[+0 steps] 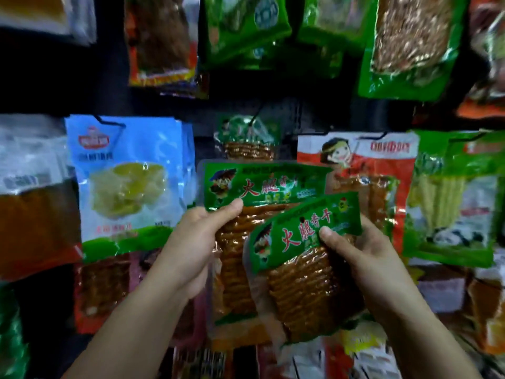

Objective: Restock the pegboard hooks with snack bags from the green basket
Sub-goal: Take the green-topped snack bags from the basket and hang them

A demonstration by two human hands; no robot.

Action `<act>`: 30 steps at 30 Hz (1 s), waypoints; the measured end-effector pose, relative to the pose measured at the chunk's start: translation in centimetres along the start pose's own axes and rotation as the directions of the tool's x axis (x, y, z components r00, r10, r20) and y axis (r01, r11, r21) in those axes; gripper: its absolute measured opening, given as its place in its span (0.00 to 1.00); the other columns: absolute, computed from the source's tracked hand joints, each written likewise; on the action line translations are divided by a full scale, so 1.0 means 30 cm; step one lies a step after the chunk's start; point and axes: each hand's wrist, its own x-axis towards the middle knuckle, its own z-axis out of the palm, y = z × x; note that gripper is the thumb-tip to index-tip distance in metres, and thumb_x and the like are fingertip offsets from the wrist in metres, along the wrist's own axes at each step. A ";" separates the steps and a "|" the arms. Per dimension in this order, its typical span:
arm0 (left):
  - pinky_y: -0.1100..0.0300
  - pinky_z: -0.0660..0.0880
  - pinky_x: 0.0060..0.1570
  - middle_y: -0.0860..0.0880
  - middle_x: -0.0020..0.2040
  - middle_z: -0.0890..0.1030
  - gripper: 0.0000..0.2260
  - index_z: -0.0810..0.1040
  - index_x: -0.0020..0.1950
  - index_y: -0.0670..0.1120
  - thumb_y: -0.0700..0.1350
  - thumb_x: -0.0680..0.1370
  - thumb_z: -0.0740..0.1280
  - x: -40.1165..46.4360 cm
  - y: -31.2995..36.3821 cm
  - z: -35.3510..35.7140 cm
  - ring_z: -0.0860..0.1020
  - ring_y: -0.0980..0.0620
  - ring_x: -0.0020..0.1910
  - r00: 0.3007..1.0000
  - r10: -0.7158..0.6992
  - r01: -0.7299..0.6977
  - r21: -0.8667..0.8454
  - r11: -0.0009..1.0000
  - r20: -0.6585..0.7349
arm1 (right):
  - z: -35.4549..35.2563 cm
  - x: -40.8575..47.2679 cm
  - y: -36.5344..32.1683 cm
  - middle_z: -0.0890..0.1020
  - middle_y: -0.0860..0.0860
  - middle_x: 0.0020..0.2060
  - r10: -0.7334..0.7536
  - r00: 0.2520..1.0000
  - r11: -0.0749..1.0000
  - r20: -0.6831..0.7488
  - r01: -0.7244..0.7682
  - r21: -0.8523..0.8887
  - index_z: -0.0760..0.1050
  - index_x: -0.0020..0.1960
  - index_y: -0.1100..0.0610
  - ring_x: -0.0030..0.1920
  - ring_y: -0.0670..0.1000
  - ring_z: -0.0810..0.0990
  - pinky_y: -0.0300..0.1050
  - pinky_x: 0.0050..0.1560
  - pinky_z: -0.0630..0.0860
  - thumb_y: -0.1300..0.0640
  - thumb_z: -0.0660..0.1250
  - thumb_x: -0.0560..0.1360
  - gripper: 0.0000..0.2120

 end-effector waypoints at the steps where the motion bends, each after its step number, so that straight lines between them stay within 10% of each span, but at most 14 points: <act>1: 0.42 0.77 0.54 0.35 0.46 0.83 0.33 0.77 0.52 0.31 0.54 0.57 0.76 0.032 0.015 -0.008 0.83 0.38 0.45 1.000 0.001 -0.002 0.026 1.000 0.016 | 0.014 0.023 -0.008 0.86 0.50 0.45 -0.012 1.000 1.000 -0.002 0.012 -0.011 0.81 0.50 0.47 0.45 0.50 0.86 0.45 0.44 0.77 0.48 0.72 0.65 0.14; 9: 0.64 0.79 0.35 0.50 0.38 0.86 0.11 0.84 0.37 0.52 0.54 0.59 0.74 0.271 0.159 -0.032 0.84 0.53 0.39 0.920 0.390 -0.390 0.163 0.906 0.033 | 0.104 0.157 -0.021 0.86 0.52 0.37 -0.077 0.976 0.996 -0.202 0.083 0.023 0.82 0.44 0.56 0.38 0.50 0.85 0.44 0.40 0.76 0.57 0.71 0.70 0.04; 16: 0.52 0.81 0.43 0.55 0.37 0.85 0.01 0.84 0.36 0.55 0.49 0.68 0.74 0.329 0.272 0.037 0.84 0.53 0.40 0.749 0.663 -0.637 0.280 0.718 0.004 | 0.125 0.211 -0.109 0.83 0.42 0.30 -0.335 0.890 0.942 -0.309 0.327 -0.078 0.81 0.39 0.48 0.31 0.38 0.79 0.41 0.37 0.71 0.48 0.75 0.66 0.05; 30: 0.42 0.79 0.51 0.46 0.43 0.85 0.02 0.81 0.40 0.49 0.44 0.72 0.73 0.408 0.338 0.111 0.83 0.45 0.45 0.792 0.606 -0.541 0.379 0.751 -0.073 | 0.114 0.299 -0.146 0.81 0.41 0.27 -0.302 0.892 0.950 -0.335 0.311 -0.029 0.78 0.37 0.51 0.29 0.38 0.78 0.39 0.34 0.71 0.55 0.70 0.73 0.07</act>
